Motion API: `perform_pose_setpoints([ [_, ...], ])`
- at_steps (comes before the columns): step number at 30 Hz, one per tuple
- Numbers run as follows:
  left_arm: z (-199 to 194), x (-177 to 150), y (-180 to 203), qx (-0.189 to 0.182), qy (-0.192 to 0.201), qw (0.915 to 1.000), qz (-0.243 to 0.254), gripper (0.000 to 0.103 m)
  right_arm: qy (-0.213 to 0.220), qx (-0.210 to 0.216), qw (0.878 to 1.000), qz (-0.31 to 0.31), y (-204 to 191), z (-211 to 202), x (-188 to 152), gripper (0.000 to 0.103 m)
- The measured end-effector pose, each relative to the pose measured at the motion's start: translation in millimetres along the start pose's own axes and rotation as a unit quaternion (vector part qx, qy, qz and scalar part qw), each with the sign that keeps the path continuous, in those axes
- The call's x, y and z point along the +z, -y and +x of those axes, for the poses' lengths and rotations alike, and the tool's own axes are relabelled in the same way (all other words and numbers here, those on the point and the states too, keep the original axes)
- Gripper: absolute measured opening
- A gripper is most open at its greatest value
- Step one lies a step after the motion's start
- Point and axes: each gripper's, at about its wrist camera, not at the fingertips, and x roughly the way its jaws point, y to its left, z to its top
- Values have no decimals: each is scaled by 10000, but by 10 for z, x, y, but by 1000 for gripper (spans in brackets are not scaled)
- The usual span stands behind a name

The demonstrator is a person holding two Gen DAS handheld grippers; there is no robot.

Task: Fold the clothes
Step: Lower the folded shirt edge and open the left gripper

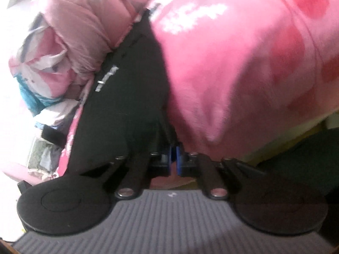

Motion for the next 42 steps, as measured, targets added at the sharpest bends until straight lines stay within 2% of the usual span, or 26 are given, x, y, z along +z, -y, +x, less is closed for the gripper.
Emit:
perform_pose_setpoints([
  [5, -197, 159, -35, -386, 256, 9981, -417, 6, 450, 328, 9980, -285, -319, -242, 179, 3],
  [10, -235, 525, -25, -781, 573, 9933, -630, 6, 939, 680, 9903, -771, -690, -270, 660, 3],
  [15, 17, 987, -47, -831, 808, 9900, -805, 6, 1317, 916, 9788, -1272, -1043, -47, 1180, 3],
  [21, 436, 1562, -54, -725, 1005, 9885, -862, 6, 1561, 905, 9761, -1207, -1200, 392, 1828, 3],
  [30, 1237, 2225, 46, -234, 1068, 9929, -479, 6, 1663, 651, 9815, -696, -966, 1146, 2571, 3],
  [35, 1666, 2357, 41, 1, 978, 9947, -322, 6, 1585, 446, 9852, -471, -742, 1597, 2830, 3],
  [42, 2193, 2398, -26, 198, 623, 9977, -199, 7, 1355, 243, 9905, -25, -310, 2154, 2967, 3],
])
